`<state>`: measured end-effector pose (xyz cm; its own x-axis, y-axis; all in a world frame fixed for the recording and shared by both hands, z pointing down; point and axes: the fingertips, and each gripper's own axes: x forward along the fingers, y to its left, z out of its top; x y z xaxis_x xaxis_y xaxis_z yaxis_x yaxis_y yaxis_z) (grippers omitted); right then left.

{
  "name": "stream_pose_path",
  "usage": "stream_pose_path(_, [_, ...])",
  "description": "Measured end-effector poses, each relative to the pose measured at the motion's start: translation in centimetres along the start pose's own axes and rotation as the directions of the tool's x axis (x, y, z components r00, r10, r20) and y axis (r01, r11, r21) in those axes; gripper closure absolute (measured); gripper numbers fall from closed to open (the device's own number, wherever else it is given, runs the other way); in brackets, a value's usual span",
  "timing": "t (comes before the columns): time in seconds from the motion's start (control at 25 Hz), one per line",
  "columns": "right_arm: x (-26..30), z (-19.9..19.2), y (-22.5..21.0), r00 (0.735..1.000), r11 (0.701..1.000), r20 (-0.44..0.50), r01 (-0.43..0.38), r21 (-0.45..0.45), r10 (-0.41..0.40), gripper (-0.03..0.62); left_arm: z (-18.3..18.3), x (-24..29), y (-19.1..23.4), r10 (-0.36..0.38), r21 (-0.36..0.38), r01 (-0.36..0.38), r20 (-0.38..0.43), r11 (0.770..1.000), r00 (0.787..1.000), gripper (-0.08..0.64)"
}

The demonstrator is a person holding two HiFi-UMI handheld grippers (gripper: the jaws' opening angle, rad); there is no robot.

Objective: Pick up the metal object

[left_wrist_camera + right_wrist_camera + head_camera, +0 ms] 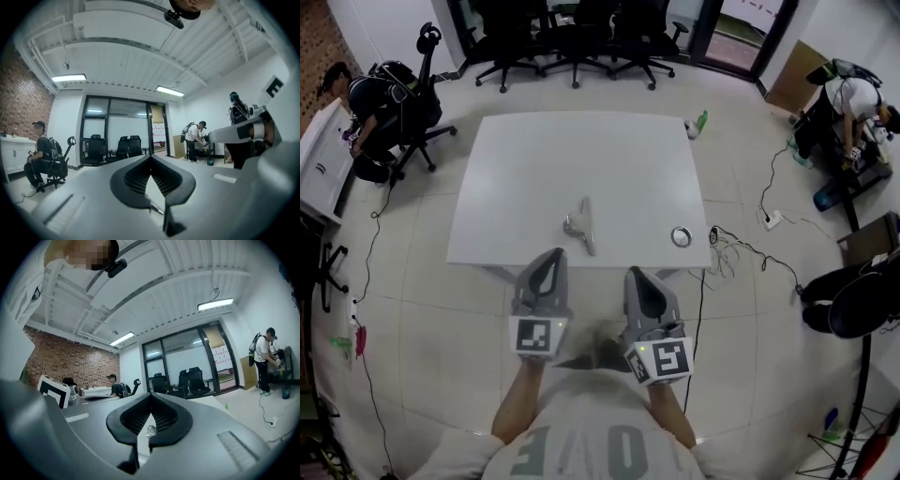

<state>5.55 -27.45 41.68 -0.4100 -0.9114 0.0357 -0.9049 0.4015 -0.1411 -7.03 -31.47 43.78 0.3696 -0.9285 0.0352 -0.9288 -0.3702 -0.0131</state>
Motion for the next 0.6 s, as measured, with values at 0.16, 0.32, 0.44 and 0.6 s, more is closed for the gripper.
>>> stream_pose_path(0.16, [3.5,-0.2,-1.8,0.999,1.0,-0.028,-0.02,0.017,0.02,0.58,-0.8,3.3,1.2,0.024,-0.028,-0.025,-0.039,0.999,0.999,0.56])
stream_pose_path(0.32, [5.6,0.8,-2.5,0.999,0.999,-0.019,-0.037,0.005,0.037,0.581,-2.4,5.1,1.7,0.043,-0.008,-0.044,-0.094,0.999,0.995,0.558])
stream_pose_path(0.44, [6.6,0.2,-3.5,0.999,1.0,-0.028,-0.027,0.017,0.027,0.581,-4.8,7.1,1.9,0.045,0.01,-0.045,-0.114,0.999,0.992,0.558])
stream_pose_path(0.6, [6.9,-0.7,-4.8,0.999,0.999,-0.049,-0.011,0.049,0.013,0.58,-10.4,9.1,2.9,0.048,-0.04,-0.06,-0.259,0.997,0.965,0.377])
